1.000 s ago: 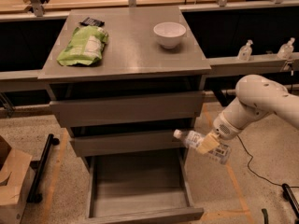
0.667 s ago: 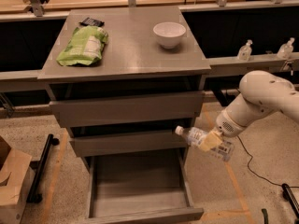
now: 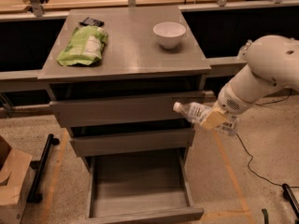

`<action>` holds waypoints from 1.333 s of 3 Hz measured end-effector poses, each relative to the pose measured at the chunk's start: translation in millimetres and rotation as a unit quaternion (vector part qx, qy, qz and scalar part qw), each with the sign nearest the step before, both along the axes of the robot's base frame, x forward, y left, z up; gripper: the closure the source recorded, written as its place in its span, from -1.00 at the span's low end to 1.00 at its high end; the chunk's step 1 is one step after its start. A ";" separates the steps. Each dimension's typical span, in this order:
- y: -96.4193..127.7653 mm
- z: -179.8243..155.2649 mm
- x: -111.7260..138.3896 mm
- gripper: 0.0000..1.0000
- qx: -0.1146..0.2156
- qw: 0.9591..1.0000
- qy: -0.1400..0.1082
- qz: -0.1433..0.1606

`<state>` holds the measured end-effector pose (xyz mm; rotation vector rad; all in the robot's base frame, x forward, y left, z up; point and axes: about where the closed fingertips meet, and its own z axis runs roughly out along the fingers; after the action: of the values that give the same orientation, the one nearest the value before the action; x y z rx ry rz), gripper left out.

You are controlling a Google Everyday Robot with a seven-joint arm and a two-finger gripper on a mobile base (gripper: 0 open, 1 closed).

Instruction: Pick blue plastic bottle from bottom drawer and place on counter

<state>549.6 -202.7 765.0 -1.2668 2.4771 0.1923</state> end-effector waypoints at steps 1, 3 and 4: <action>20.9 69.9 11.6 1.00 -0.040 0.997 -0.061 0.035; 67.8 139.8 24.7 1.00 -0.078 0.984 -0.129 0.097; 68.4 137.2 23.9 1.00 -0.072 0.985 -0.127 0.096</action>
Offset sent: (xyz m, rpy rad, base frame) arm 0.0398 0.1259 0.2269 -0.2468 -0.4230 0.3470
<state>573.5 -134.3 902.1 -1.4885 2.1854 -0.0990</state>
